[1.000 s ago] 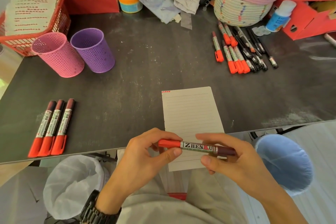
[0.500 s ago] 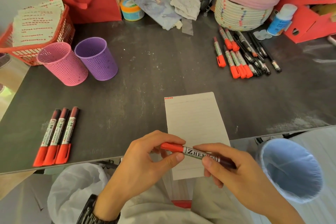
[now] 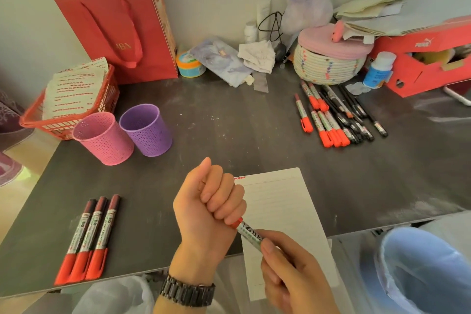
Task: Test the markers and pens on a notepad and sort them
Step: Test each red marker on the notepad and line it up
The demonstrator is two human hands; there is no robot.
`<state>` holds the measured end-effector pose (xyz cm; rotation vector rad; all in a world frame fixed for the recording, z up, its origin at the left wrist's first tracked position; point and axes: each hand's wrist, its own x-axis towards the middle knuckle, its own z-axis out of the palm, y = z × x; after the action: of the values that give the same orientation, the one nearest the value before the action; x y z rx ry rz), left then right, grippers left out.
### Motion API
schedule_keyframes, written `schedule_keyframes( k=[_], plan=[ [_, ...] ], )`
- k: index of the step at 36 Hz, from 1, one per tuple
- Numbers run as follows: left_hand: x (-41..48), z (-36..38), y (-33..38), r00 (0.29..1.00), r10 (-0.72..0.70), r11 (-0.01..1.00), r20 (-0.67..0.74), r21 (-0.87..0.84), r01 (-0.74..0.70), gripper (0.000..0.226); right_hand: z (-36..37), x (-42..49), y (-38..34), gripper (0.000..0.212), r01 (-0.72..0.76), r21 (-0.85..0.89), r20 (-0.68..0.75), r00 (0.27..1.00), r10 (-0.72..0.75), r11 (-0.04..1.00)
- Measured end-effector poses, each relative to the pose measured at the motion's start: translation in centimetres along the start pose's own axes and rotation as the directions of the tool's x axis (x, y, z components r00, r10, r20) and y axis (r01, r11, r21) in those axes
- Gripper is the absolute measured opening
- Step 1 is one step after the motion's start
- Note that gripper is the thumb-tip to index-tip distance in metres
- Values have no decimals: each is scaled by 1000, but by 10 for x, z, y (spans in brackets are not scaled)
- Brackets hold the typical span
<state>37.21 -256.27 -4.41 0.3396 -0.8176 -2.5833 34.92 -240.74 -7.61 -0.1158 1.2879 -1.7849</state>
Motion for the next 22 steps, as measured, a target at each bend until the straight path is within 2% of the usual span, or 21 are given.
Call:
schedule_keyframes(
  k=[5, 8, 11, 19, 22],
  plan=[
    [1, 5, -10, 997, -19, 998, -78, -55, 15, 52, 4, -4, 3, 36, 74, -47, -134, 988, -80, 996],
    [0, 6, -19, 986, -24, 998, -168, -58, 14, 52, 12, -10, 9, 33, 156, -81, -262, 950, -173, 984],
    [-1, 5, -24, 980, -36, 996, -194, -89, 19, 52, 17, -15, 12, 30, 191, -109, -331, 918, -217, 975],
    [-7, 8, -24, 983, -18, 996, -181, -90, 1, 49, 21, -21, 13, 31, 219, -89, -338, 911, -236, 972],
    [-9, 6, -19, 987, -5, 995, -163, -95, -11, 49, 19, -20, 14, 35, 217, -139, -300, 921, -250, 966]
  ],
)
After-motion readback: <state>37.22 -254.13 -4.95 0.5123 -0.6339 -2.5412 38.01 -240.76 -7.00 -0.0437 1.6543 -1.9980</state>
